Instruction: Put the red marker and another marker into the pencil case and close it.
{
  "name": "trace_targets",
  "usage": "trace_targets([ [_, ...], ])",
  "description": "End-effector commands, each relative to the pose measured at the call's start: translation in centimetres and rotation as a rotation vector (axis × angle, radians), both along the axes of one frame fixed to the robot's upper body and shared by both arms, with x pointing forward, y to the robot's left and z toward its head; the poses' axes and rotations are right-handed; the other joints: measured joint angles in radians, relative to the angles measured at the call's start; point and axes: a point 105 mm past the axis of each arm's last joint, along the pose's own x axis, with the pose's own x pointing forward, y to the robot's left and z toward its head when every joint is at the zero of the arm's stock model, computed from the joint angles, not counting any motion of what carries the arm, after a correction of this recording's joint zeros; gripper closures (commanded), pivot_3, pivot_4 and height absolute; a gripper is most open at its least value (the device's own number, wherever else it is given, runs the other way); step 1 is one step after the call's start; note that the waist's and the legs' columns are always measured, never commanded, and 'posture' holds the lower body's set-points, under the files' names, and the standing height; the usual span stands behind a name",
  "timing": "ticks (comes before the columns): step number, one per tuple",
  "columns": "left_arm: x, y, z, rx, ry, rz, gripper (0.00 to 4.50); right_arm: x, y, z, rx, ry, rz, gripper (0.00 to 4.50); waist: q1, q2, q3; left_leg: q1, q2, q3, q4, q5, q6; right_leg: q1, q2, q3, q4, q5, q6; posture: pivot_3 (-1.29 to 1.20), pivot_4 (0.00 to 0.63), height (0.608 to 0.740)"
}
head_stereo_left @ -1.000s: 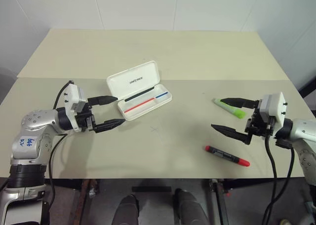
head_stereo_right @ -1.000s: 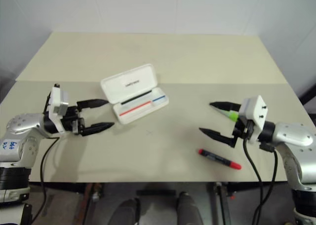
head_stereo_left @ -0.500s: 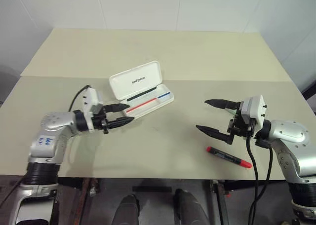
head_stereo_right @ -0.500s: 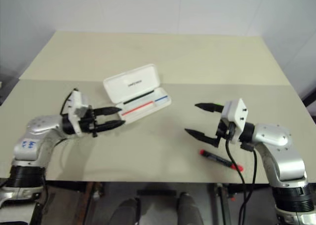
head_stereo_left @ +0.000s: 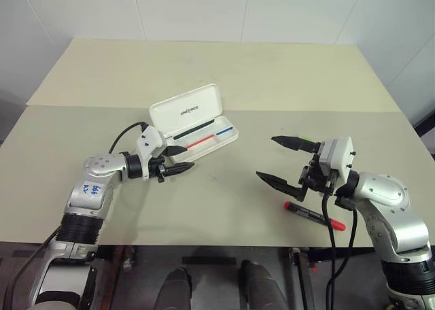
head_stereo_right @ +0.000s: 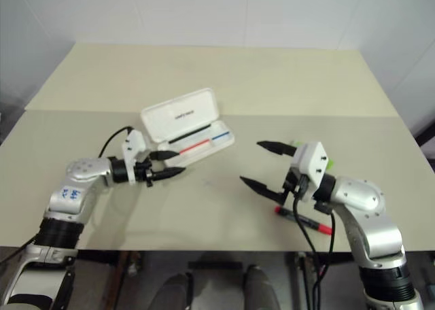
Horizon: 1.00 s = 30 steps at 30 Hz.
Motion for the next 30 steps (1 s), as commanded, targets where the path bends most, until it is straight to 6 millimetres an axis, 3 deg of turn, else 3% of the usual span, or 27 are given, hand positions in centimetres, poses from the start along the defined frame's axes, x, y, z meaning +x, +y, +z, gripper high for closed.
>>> trace_targets([
  [1,0.1,-0.2,0.2,0.035,-0.008,-0.024,1.99,-0.7,0.4,1.4,0.018,-0.079,0.001,0.00,0.000,0.000,0.000,0.000,0.000,0.000,0.000,0.000,0.000,0.000,0.000,0.000,0.000,0.000,0.000,0.00,0.150,0.740],
  [17,1.2,-0.8,-1.4,0.131,0.100,-0.089,1.99,-1.9,1.6,1.7,0.019,-0.085,0.035,0.00,-0.001,0.000,0.000,0.000,0.000,0.000,0.000,0.000,0.000,0.000,0.000,0.000,0.000,0.000,0.000,0.00,0.150,0.740],
  [20,1.2,-0.9,-1.6,0.154,0.120,-0.101,2.55,-2.2,1.6,1.6,0.000,-0.069,0.054,0.00,-0.001,0.000,0.000,0.000,0.000,0.000,0.000,0.000,0.000,0.000,0.000,0.000,0.000,0.000,0.000,0.00,0.150,0.740],
  [26,1.0,-1.2,-1.9,0.219,0.116,-0.156,4.46,-2.3,1.4,1.7,-0.041,-0.047,0.080,0.00,0.000,0.000,0.000,0.000,0.000,0.000,0.000,0.000,0.000,0.000,0.000,0.000,0.000,0.000,0.000,0.00,0.150,0.740],
  [30,0.6,-1.6,-2.0,0.249,0.112,-0.212,4.46,-2.2,1.1,2.0,-0.052,-0.046,0.085,0.00,0.001,0.000,0.000,0.000,0.000,0.000,-0.001,0.000,0.000,0.000,0.000,0.000,0.000,0.000,0.001,0.00,0.150,0.740],
])
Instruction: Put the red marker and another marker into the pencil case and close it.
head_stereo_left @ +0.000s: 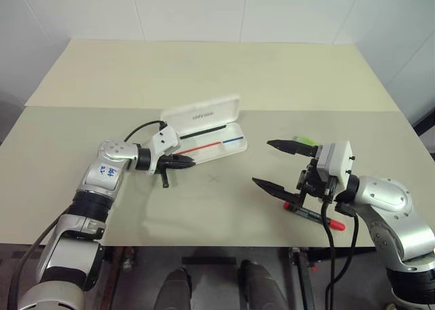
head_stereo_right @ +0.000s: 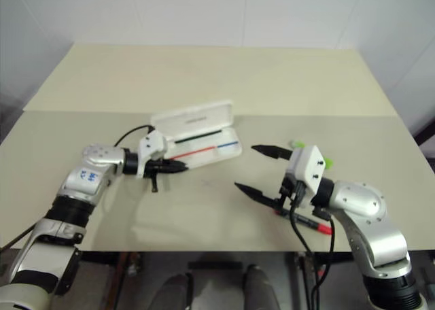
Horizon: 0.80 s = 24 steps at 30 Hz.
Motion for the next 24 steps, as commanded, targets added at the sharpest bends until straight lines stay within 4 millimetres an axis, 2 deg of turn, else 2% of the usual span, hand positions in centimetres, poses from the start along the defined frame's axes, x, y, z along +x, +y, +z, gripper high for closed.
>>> trace_targets([
  [1,-0.8,-0.6,-0.7,0.036,0.025,-0.080,4.46,-0.5,0.0,1.4,-0.005,-0.051,0.027,0.00,0.001,0.000,0.000,0.000,0.000,0.000,0.000,0.000,0.000,0.000,0.000,0.000,0.000,0.000,0.000,0.00,0.150,0.740],
  [7,-1.8,-1.2,0.0,0.036,-0.017,-0.156,4.46,-0.2,-0.5,1.6,-0.019,-0.056,0.016,0.00,0.001,0.000,0.000,0.000,0.000,0.000,0.000,-0.001,0.000,0.000,0.000,0.000,0.000,0.000,0.001,0.00,0.150,0.740],
  [10,-3.3,-1.1,0.5,0.039,-0.034,-0.216,4.46,0.0,-0.9,1.7,-0.023,-0.058,0.004,0.00,0.001,0.000,0.000,-0.001,0.000,0.000,0.000,-0.001,0.000,0.000,0.000,0.000,0.000,-0.001,0.002,0.00,0.150,0.740],
  [16,-6.3,-0.7,-0.3,0.065,-0.010,-0.306,4.46,0.0,-1.2,1.8,-0.023,-0.054,-0.006,0.00,-0.001,0.000,0.000,0.000,0.000,0.000,-0.001,-0.002,0.001,-0.001,0.000,0.000,0.001,0.000,0.005,0.00,0.150,0.740],
  [19,-6.8,-0.9,-0.6,0.066,-0.018,-0.332,4.46,0.0,-1.1,1.7,-0.023,-0.050,-0.001,0.00,-0.001,0.000,0.000,-0.001,0.000,0.000,0.000,-0.002,0.001,-0.001,0.000,0.000,0.001,-0.002,0.001,0.00,0.150,0.740],
  [24,-6.4,-1.6,-0.9,0.052,-0.020,-0.330,4.46,-0.2,-0.9,1.8,-0.020,-0.046,0.006,0.00,0.000,0.000,0.000,-0.001,0.000,0.000,0.001,-0.002,0.001,0.000,0.000,0.000,0.001,-0.003,-0.001,0.00,0.150,0.740],
])
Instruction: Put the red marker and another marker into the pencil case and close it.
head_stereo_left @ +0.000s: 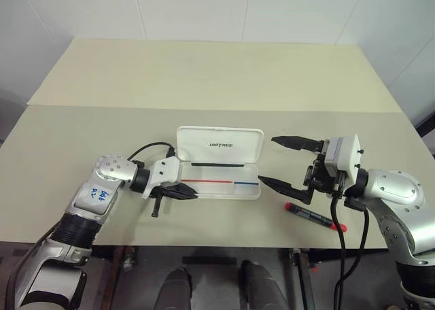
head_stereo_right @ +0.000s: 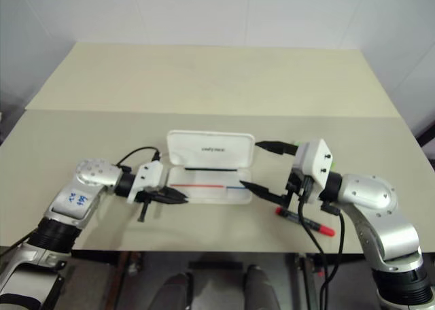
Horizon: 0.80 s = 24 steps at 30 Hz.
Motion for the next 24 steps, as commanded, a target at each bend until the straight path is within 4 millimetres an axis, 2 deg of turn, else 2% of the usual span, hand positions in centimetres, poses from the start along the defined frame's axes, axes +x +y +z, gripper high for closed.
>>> trace_targets([
  [1,0.1,-1.0,0.2,-0.018,-0.025,-0.031,4.46,-0.4,-0.1,1.1,0.008,-0.040,0.003,0.00,0.000,0.000,0.000,0.000,0.000,0.000,0.000,0.000,0.000,0.000,0.000,0.000,0.000,0.000,0.000,0.00,0.150,0.740],
  [10,0.7,-2.0,0.8,-0.076,-0.018,-0.024,4.46,-0.4,-0.2,1.1,0.006,-0.029,0.004,0.00,0.001,0.000,0.000,0.000,0.000,0.000,0.000,0.000,0.000,0.000,0.000,0.000,0.000,0.001,0.002,0.00,0.150,0.740],
  [14,0.4,-2.1,1.3,-0.087,-0.006,-0.038,3.19,-0.2,-0.2,1.0,0.009,-0.025,0.006,0.00,0.000,0.000,0.000,0.000,0.000,0.000,0.000,0.000,0.000,0.000,0.000,0.000,0.000,0.001,0.002,0.00,0.150,0.740],
  [18,0.3,-1.2,2.9,-0.141,-0.048,0.004,1.77,0.1,0.2,1.0,0.015,-0.022,0.022,0.00,-0.002,0.000,0.000,0.000,0.000,0.000,0.000,0.000,0.000,0.000,0.000,0.000,0.000,0.001,0.002,0.00,0.150,0.740],
  [20,0.1,-0.8,4.1,-0.210,-0.060,0.041,1.42,0.3,0.3,0.9,0.019,-0.018,0.030,0.00,-0.004,0.000,0.000,0.000,0.000,0.000,0.000,0.000,0.000,0.000,0.000,0.000,0.001,0.001,0.003,0.00,0.150,0.740],
  [24,-0.8,0.1,6.6,-0.318,-0.074,0.070,1.42,0.4,-0.1,0.8,0.021,-0.004,0.023,0.00,-0.002,0.000,0.000,0.000,0.000,0.000,-0.001,0.000,0.000,0.000,0.000,0.000,0.001,0.002,0.003,0.00,0.150,0.740],
])
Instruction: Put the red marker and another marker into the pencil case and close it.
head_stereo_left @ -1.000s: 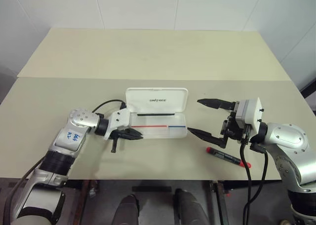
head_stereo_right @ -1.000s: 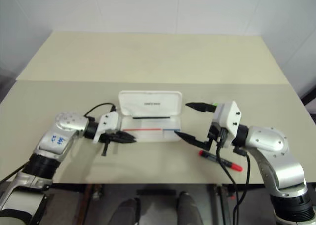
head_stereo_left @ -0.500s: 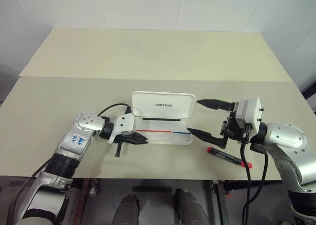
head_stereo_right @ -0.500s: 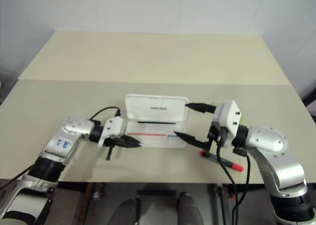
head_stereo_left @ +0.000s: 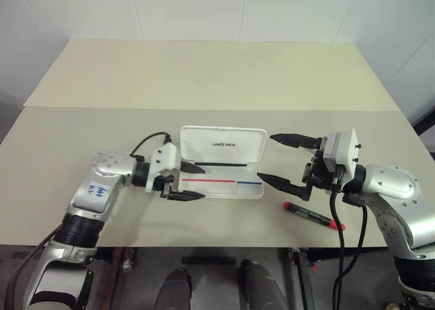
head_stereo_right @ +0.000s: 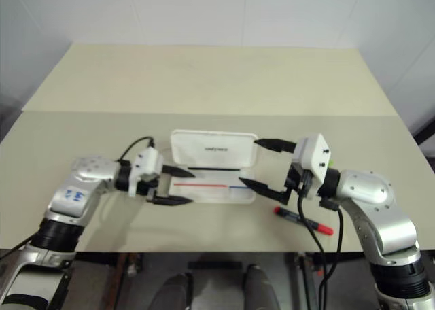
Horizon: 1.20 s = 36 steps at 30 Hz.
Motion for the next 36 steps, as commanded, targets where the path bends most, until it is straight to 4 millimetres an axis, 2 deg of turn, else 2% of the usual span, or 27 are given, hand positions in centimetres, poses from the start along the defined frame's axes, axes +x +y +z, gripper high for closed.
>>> trace_targets([
  [1,-1.0,0.4,2.7,-0.091,-0.043,0.002,1.42,-0.2,-0.3,0.6,0.012,-0.021,0.007,0.00,0.000,0.000,0.000,0.000,0.000,0.000,0.000,0.000,0.000,0.000,0.000,0.000,0.000,0.000,0.000,0.00,0.150,0.740],
  [6,-2.7,2.5,5.7,-0.174,-0.049,0.030,1.42,-0.6,-2.9,-0.5,-0.023,0.060,-0.075,0.00,0.003,0.000,0.000,0.000,0.000,0.000,0.000,0.000,0.000,0.000,0.000,0.000,0.000,0.000,0.000,0.00,0.150,0.740],
  [9,-3.6,3.1,6.3,-0.186,-0.011,0.031,0.87,-1.0,-4.9,-1.3,-0.054,0.108,-0.140,0.00,0.002,0.000,0.000,0.000,0.000,0.000,0.000,0.000,0.000,0.000,0.000,0.000,-0.001,-0.001,-0.001,0.00,0.150,0.740],
  [10,-3.9,3.2,6.3,-0.178,0.003,0.030,0.50,-1.1,-5.4,-1.6,-0.064,0.120,-0.157,0.00,0.002,0.000,0.000,0.000,0.000,0.000,0.000,0.000,0.000,0.000,0.000,0.000,-0.001,-0.001,-0.002,0.00,0.150,0.740],
  [12,-4.1,3.6,5.9,-0.166,0.003,0.037,0.02,-1.4,-7.0,-2.6,-0.107,0.157,-0.213,0.00,0.001,0.000,0.000,0.000,0.000,0.000,0.000,0.000,0.000,0.001,0.000,0.000,-0.001,-0.003,-0.005,0.00,0.150,0.740],
  [15,-4.3,3.4,5.3,-0.147,-0.017,0.014,0.02,-2.2,-9.5,-4.0,-0.167,0.224,-0.286,0.00,0.003,0.000,0.000,0.001,0.000,0.000,0.001,0.000,0.000,0.001,0.000,0.000,-0.001,-0.003,-0.006,0.00,0.150,0.740],
  [18,-4.5,2.9,5.3,-0.145,-0.020,-0.022,0.02,-2.8,-10.4,-4.7,-0.190,0.264,-0.297,0.00,0.001,0.000,0.000,0.001,0.000,0.000,0.002,0.000,0.000,0.001,0.000,0.000,-0.002,-0.004,-0.008,0.00,0.150,0.740],
  [23,-4.2,3.3,5.0,-0.113,0.013,-0.064,0.02,-3.7,-11.1,-6.6,-0.203,0.360,-0.284,0.00,-0.003,0.000,0.000,0.001,0.000,0.001,0.002,0.001,0.000,0.002,0.000,0.000,-0.002,-0.004,-0.009,0.00,0.150,0.740],
  [29,-3.4,4.2,5.4,-0.087,0.002,-0.066,0.02,-3.4,-12.4,-9.1,-0.202,0.423,-0.312,0.00,-0.003,0.000,0.000,0.001,0.000,0.001,0.002,0.001,0.000,0.002,0.000,0.001,-0.003,-0.004,-0.009,0.00,0.150,0.740],
  [36,-3.6,5.1,5.6,-0.057,0.015,-0.080,0.02,-3.5,-12.9,-11.2,-0.195,0.484,-0.314,0.00,-0.004,0.000,0.000,0.001,0.000,0.001,0.001,0.001,0.000,0.002,0.000,0.001,-0.003,-0.004,-0.009,0.00,0.150,0.740],
])
